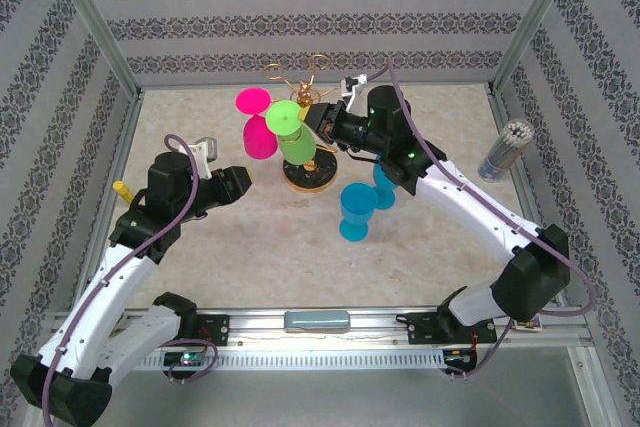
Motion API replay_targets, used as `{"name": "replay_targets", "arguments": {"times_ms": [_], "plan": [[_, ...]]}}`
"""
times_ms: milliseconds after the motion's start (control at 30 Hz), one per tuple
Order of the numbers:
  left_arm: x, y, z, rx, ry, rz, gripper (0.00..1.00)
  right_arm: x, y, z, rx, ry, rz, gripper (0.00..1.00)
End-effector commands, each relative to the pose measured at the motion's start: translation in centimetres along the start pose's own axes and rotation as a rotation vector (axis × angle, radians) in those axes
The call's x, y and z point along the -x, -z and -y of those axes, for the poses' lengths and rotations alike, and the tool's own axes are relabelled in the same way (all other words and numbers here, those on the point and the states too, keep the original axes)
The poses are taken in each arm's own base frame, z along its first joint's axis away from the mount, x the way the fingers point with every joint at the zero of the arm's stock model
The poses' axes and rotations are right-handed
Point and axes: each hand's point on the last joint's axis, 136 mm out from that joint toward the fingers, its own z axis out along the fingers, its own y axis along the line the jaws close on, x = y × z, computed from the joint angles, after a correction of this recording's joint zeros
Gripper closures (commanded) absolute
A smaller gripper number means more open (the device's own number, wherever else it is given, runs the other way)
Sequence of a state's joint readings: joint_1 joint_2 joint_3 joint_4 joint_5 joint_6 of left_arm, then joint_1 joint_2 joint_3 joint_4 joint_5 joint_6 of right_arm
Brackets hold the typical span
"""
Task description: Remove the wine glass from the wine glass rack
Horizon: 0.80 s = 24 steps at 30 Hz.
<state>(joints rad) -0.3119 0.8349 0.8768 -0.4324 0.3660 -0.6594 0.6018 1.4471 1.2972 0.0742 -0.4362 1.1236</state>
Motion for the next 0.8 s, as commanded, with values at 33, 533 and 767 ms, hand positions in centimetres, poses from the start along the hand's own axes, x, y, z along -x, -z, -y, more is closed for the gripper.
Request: {"name": "replay_targets", "arguments": {"times_ms": [33, 533, 767], "plan": [[1.0, 0.5, 0.4, -0.018, -0.002, 0.039, 0.64, 1.6, 0.1, -2.0, 0.062, 0.013, 0.035, 1.00], [0.9, 0.3, 0.2, -0.018, 0.006, 0.038, 0.64, 2.6, -0.2, -0.8, 0.043, -0.018, 0.066, 1.00], [0.8, 0.3, 0.1, -0.018, 0.007, 0.035, 0.64, 2.9, -0.7, -0.5, 0.047, -0.032, 0.065, 1.00]]}}
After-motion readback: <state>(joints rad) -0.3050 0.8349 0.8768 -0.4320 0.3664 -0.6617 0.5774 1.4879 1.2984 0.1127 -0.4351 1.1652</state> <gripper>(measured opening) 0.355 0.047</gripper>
